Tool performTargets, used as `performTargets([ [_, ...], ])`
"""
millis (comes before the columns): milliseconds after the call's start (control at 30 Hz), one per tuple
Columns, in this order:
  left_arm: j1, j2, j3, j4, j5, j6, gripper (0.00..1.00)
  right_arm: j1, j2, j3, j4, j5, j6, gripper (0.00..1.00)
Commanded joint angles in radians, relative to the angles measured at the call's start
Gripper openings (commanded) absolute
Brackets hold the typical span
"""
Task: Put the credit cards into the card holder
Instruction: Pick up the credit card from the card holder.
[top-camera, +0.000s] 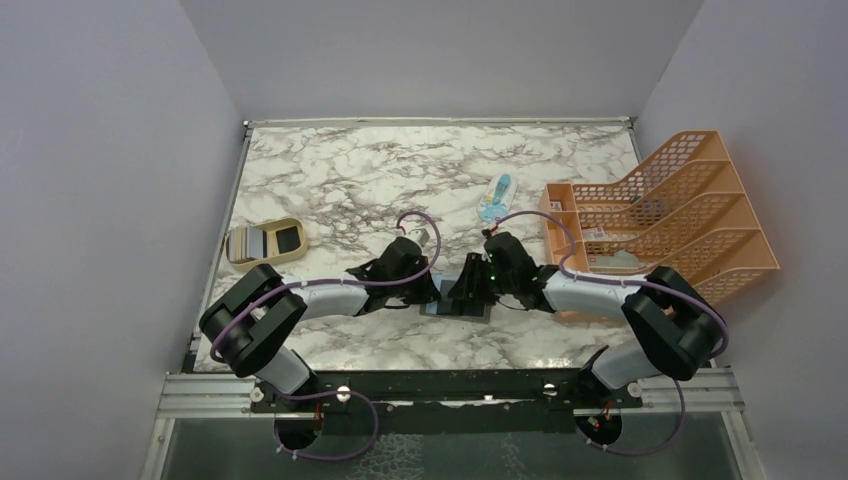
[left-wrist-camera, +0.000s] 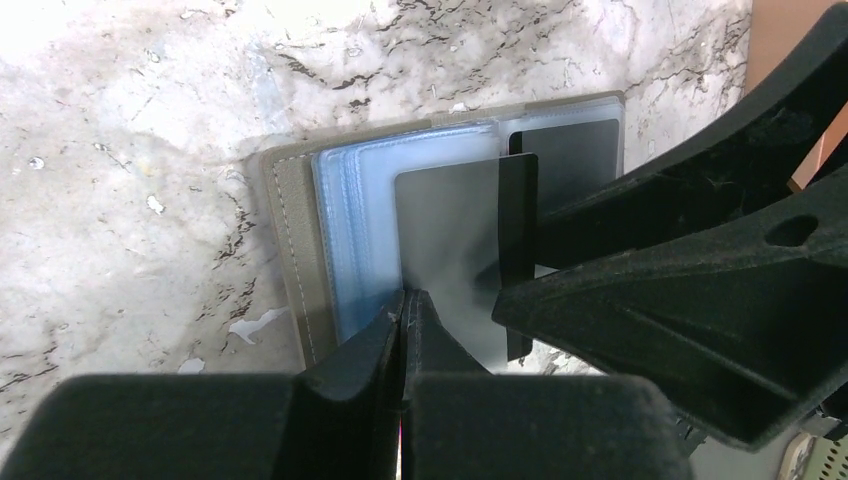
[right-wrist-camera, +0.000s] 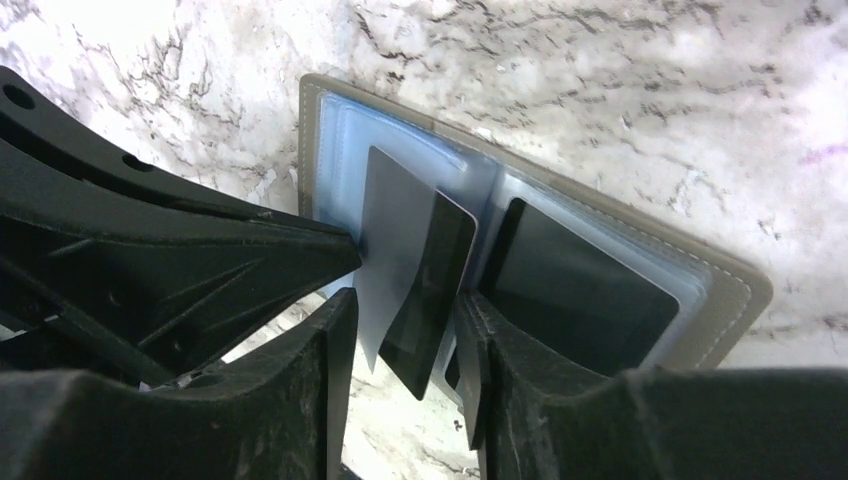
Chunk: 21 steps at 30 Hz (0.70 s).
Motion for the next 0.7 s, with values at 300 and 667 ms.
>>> performTargets([
  [300,-0.001,0.018,-0.026,-0.029,-0.008,-0.007,0.01,-0.009,-0.087,-0.049,0.066,-0.009,0.015,0.01],
  [667,-0.001,0.002,0.027,-0.106,-0.035,0.022,0.04,-0.018,-0.206,-0.019,-0.183,0.123,-0.066,0.01],
])
